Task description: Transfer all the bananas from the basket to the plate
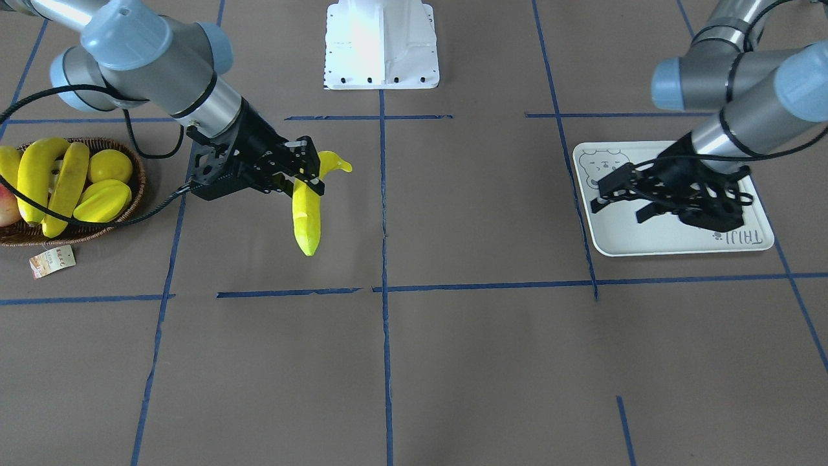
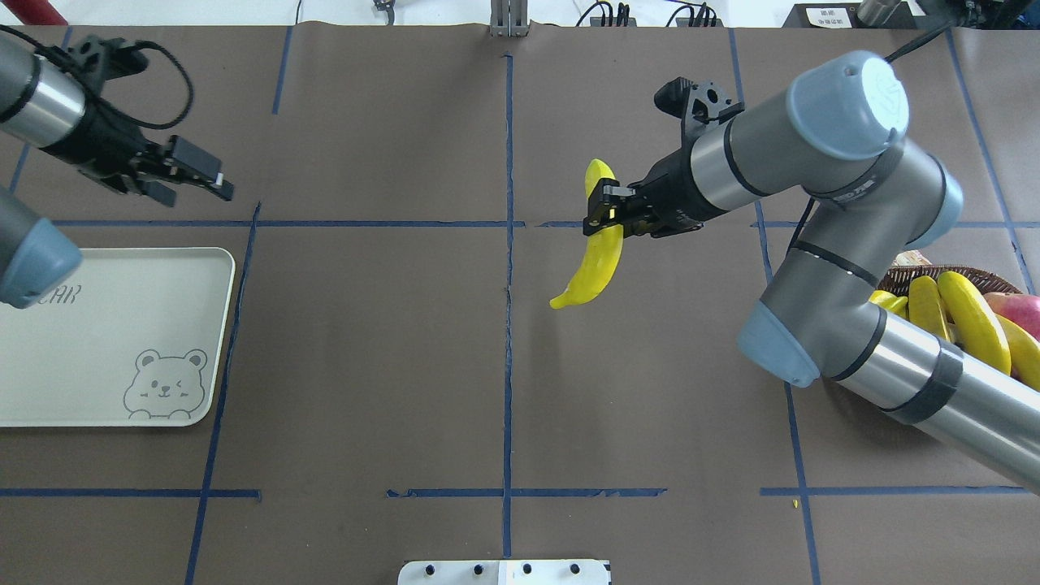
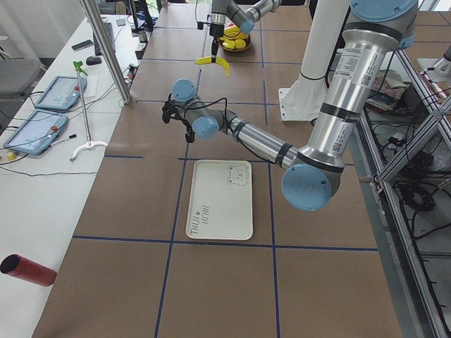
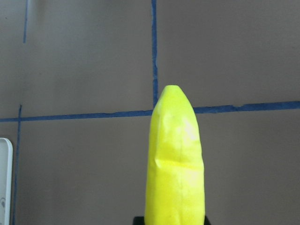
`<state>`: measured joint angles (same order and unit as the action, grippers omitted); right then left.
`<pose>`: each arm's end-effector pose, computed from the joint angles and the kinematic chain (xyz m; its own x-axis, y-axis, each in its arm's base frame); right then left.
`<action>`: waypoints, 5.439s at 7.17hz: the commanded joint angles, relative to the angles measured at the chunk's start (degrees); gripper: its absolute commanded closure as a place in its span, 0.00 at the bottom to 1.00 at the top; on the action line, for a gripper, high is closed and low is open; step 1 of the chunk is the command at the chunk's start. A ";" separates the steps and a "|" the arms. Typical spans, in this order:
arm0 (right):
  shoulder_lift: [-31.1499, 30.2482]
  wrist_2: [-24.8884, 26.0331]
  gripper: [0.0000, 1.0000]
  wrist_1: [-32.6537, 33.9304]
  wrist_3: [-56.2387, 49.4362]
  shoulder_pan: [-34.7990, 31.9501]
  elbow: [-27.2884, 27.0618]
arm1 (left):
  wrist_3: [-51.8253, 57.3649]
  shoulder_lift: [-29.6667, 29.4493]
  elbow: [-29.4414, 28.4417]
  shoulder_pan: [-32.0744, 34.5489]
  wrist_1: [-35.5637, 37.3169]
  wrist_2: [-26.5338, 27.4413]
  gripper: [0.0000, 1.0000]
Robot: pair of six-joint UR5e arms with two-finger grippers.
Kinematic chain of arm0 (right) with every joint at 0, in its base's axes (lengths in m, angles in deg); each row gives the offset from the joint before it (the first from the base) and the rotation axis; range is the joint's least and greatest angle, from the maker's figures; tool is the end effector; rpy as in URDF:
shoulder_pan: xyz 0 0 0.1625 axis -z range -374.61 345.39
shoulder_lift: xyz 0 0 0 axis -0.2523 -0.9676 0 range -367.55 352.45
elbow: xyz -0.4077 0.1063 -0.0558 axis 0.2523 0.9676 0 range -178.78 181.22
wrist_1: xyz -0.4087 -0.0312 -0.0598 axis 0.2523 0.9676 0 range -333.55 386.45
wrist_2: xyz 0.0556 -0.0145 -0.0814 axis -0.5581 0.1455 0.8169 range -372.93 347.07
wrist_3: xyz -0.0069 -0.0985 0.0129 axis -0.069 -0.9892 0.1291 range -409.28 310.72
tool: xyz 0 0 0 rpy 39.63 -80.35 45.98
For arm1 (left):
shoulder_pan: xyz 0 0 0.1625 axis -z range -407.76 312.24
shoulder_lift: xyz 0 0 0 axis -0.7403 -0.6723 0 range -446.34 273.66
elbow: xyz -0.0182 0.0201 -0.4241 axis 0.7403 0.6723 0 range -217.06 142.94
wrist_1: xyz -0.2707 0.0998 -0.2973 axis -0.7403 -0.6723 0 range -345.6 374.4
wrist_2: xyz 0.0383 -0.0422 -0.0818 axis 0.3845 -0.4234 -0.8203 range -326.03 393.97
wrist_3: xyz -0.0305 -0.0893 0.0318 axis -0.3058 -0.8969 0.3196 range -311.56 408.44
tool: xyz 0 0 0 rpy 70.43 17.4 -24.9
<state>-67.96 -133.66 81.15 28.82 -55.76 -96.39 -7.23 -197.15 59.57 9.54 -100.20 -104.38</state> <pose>-0.4230 -0.4791 0.2257 0.2626 -0.0061 0.9649 -0.1477 0.9879 0.0464 0.2814 -0.5473 0.3411 0.4104 0.0546 -0.9103 0.0115 0.9978 0.0651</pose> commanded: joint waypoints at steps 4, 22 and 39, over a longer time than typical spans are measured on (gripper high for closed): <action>8.11 11.56 0.97 -9.96 6.89 8.88 7.79 | -26.13 -15.02 -5.45 -8.51 -7.00 8.79 0.00; 10.04 13.41 0.97 -9.96 6.89 11.00 7.79 | -31.79 -18.21 -9.44 -16.34 -11.78 14.16 0.39; 5.32 -0.30 0.00 27.47 -3.32 -3.40 -0.61 | -30.22 4.25 -6.63 -1.41 -10.99 15.48 1.00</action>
<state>-60.53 -132.69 98.31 32.59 -57.13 -92.76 -38.42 -196.94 52.64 6.19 -111.22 -88.83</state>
